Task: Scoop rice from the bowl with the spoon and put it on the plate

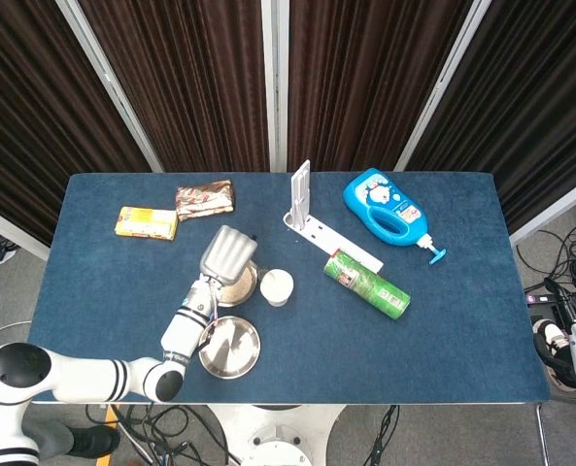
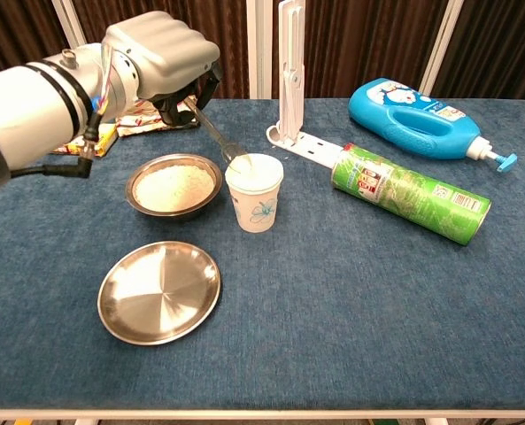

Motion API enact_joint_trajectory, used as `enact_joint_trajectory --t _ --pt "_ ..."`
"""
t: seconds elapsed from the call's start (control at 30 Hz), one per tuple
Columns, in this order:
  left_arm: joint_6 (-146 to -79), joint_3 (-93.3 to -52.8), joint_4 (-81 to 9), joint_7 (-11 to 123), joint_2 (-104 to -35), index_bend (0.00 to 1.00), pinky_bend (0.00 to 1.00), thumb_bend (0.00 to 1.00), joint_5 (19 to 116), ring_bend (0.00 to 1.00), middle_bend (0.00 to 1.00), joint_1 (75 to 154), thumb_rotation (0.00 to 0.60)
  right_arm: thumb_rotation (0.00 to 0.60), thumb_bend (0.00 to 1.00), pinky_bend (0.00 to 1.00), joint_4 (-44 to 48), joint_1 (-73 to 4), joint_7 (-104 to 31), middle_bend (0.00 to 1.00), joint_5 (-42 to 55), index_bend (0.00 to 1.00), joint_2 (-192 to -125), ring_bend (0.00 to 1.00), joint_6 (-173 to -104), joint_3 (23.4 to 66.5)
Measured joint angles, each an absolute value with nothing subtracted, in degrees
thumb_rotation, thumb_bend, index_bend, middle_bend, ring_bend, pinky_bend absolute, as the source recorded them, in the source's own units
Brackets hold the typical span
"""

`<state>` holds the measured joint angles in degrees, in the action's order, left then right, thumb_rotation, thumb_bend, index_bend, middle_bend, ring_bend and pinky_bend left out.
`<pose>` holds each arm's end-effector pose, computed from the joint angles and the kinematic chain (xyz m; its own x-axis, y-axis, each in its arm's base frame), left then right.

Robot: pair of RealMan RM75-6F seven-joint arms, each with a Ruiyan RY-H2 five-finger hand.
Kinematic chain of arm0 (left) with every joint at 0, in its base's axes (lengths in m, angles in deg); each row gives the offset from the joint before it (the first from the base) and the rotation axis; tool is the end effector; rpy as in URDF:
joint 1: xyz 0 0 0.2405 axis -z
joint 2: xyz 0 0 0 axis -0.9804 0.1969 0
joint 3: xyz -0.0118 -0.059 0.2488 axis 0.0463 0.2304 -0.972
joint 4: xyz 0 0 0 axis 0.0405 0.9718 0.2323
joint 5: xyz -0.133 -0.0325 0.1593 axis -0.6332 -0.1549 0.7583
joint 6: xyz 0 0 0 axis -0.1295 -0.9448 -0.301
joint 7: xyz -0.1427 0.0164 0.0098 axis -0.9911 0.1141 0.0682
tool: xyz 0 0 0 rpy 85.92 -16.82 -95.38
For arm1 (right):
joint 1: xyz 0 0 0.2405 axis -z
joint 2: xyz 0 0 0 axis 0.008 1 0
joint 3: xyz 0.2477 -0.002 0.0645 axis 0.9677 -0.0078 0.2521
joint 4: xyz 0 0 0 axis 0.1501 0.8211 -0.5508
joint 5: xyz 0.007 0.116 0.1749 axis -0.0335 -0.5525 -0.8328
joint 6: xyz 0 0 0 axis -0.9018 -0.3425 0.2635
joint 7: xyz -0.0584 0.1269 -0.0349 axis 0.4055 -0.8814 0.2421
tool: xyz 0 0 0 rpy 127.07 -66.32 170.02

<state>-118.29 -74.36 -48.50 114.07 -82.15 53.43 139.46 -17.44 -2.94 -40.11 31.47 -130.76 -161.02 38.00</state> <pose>-0.0562 0.3631 -0.0329 0.8080 -0.1000 0.5807 0.5018 -0.3997 -0.7671 -0.3166 -0.1699 0.2096 0.4340 0.0243 0.9006 -0.9009 0.0041 0.4340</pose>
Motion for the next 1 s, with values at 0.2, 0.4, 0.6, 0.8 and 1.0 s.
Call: enact_joint_trajectory --t 0.2,0.4,0.6,0.8,1.0 --pt "-123.24 -78.42 -44.19 118.86 -84.79 0.61 1.0 0.46 62.45 0.86 0.87 138.71 0.6 0.6 0.27 0.0 -17.55 -2.89 -40.15 0.18 31.59 0.04 -130.67 0.0 -161.08 37.96" --pt "-126.69 -80.07 -41.91 122.3 -86.21 0.61 1.0 0.45 68.84 0.86 0.87 137.04 0.6 0.6 0.27 0.0 -17.87 -2.67 -40.07 0.18 31.76 0.04 -130.5 0.0 -161.47 37.93" --pt "-126.74 -80.11 -42.51 124.97 -86.11 0.61 1.0 0.45 71.87 0.86 0.87 136.29 0.6 0.6 0.27 0.0 -18.03 -2.44 -40.01 0.18 31.98 0.04 -130.49 0.0 -161.8 37.82" --pt "-125.89 -79.33 -41.55 126.87 -86.56 0.61 1.0 0.46 73.1 0.86 0.87 135.52 0.6 0.6 0.27 0.0 -18.24 -2.17 -39.91 0.18 32.16 0.04 -130.31 0.0 -162.26 37.79" --pt "-124.67 -77.39 -42.9 125.89 -86.4 0.61 1.0 0.46 72.29 0.87 0.87 134.52 0.6 0.6 0.27 0.0 -18.16 -1.83 -40.14 0.18 32.25 0.04 -130.27 0.0 -162.65 37.69"
